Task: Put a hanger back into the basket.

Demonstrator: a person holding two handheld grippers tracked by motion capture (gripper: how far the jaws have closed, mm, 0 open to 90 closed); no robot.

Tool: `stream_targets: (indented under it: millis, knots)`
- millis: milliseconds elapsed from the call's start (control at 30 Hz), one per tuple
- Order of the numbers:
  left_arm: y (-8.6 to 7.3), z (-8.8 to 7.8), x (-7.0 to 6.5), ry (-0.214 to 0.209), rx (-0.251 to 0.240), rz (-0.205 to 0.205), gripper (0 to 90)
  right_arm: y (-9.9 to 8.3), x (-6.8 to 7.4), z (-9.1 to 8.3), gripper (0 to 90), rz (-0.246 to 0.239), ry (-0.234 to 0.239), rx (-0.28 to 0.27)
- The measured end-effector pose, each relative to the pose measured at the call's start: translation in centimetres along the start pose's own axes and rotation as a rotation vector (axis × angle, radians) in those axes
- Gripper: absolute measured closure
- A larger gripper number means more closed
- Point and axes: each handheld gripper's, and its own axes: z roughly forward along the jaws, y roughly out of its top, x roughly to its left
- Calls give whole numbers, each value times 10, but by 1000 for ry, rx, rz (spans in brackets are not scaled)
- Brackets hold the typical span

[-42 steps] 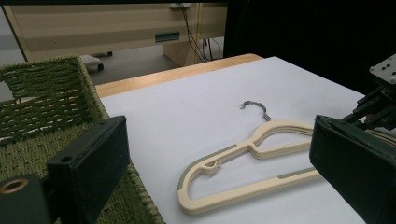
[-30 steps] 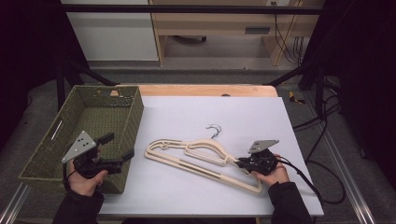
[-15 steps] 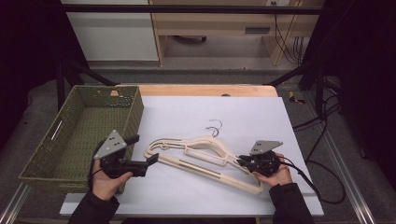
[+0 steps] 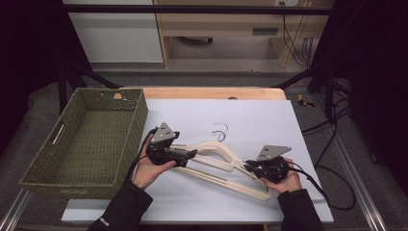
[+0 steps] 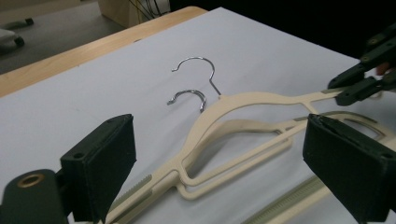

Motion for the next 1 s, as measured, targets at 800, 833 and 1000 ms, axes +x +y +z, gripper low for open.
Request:
stream_targets:
  millis: [800,833,1000]
  knots:
    - [-11,97,14,-42,209,75,385,1,4,-1,796,-39,4,9]
    - [-12,97,15,-49,214,87,392,0,4,-1,795,-43,8,9]
    - [-15,100,14,-62,256,116,418,0,4,-1,796,-51,4,2]
